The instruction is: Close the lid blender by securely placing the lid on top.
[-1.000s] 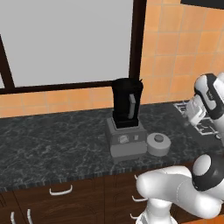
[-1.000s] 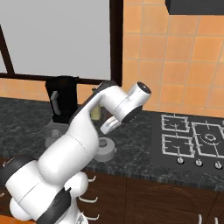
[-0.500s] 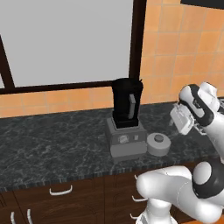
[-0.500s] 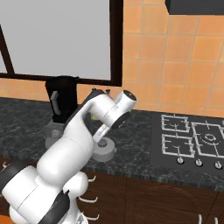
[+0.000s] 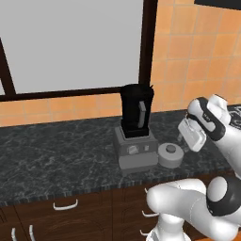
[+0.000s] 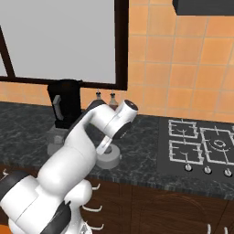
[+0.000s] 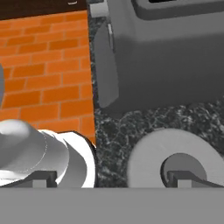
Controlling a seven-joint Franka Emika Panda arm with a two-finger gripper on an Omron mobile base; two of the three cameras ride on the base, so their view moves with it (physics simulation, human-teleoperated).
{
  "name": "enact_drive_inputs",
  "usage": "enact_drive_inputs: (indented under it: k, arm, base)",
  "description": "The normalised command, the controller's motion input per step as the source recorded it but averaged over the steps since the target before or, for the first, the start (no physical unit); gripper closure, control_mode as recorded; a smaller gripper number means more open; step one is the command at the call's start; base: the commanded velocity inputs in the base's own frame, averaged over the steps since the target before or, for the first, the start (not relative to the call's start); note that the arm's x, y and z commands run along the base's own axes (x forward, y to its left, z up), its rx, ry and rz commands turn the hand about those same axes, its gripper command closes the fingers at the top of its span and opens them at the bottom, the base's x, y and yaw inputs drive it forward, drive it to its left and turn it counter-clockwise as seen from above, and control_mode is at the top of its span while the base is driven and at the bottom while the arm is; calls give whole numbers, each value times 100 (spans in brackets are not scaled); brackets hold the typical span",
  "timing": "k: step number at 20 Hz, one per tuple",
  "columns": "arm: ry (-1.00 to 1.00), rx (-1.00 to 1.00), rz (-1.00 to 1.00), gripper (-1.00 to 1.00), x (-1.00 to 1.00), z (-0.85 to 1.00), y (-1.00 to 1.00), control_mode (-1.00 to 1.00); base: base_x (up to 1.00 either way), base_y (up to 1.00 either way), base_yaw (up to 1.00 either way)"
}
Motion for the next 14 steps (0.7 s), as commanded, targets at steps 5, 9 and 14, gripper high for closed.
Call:
enact_drive_inputs:
  k: [5, 9, 14]
  arm:
    - [0, -3, 2, -100, 21, -14, 0, -100]
    - [0, -3, 7, -100, 36, -24, 0, -100]
    - [0, 0, 7, -100, 37, -12, 0, -100]
  base:
    - [0, 0, 0]
    - [0, 0, 0]
    - [0, 0, 0]
